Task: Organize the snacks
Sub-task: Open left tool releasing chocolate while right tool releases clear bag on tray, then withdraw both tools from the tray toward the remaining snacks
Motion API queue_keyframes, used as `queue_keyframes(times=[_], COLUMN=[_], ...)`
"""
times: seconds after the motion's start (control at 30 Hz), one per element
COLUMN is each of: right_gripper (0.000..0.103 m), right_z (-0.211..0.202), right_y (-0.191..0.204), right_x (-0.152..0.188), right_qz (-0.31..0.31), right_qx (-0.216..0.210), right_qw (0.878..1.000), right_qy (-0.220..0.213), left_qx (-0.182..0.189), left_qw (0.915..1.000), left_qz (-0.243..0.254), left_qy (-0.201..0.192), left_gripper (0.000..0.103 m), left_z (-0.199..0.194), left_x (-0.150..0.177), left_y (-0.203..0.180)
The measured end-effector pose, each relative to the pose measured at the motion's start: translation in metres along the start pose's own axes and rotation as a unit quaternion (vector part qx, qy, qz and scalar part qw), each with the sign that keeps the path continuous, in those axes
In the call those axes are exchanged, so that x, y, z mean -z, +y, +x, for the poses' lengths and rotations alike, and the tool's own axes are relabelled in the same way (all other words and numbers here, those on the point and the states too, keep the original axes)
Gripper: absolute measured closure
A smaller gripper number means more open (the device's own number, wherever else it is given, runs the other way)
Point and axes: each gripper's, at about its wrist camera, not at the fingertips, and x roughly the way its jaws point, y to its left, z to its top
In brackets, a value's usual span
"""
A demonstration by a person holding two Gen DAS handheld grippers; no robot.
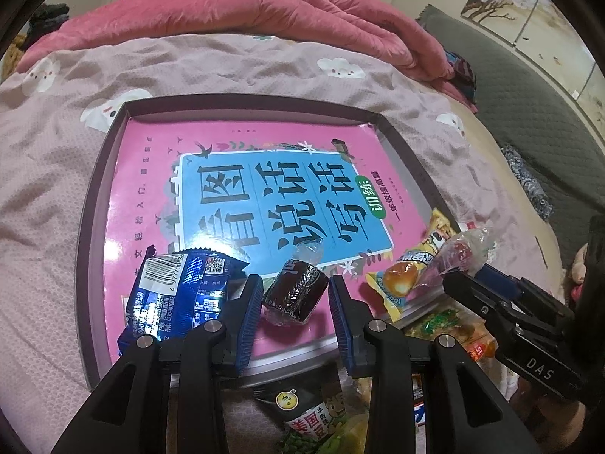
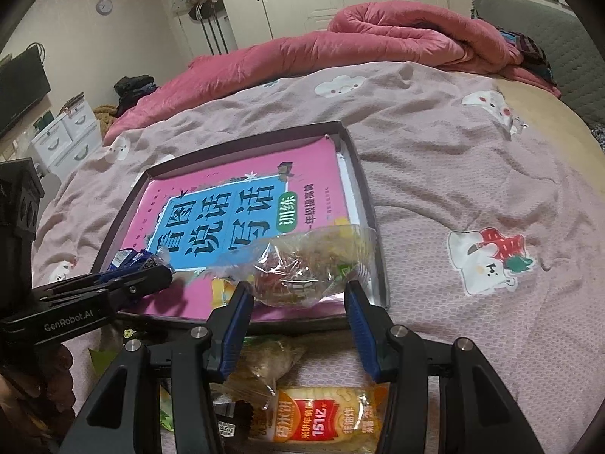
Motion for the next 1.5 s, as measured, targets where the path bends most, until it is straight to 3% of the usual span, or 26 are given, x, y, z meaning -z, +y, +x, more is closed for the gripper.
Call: queue_keyframes(times=[0.77, 0.93, 1.5], right_gripper=[0.052, 0.052, 0.052], right_z=[-0.009, -0.010, -0.024], right_y=[-0.007, -0.008, -0.007], right_x=[0.002, 0.003, 0.001], right_qz=[0.024, 0.028, 0.027], right_qx=[-0.010, -0.012, -0.019], right_qw=[1.000, 1.000, 0.999], right_qy=[0.005, 0.006, -0.014], left_qx=[-0.003, 0.006, 0.010], left_qw=[1.0000, 0.9999, 0.9998], left_qz=[-0.005, -0.008, -0.016], left_qy=[0.007, 0.004, -0.012], left_gripper=[0.065, 0.056, 0.041], left_z=[0.007, 0.004, -0.022], left_x=[-0.002, -0.002, -0.001], left_y=[0.003, 0.004, 0.007])
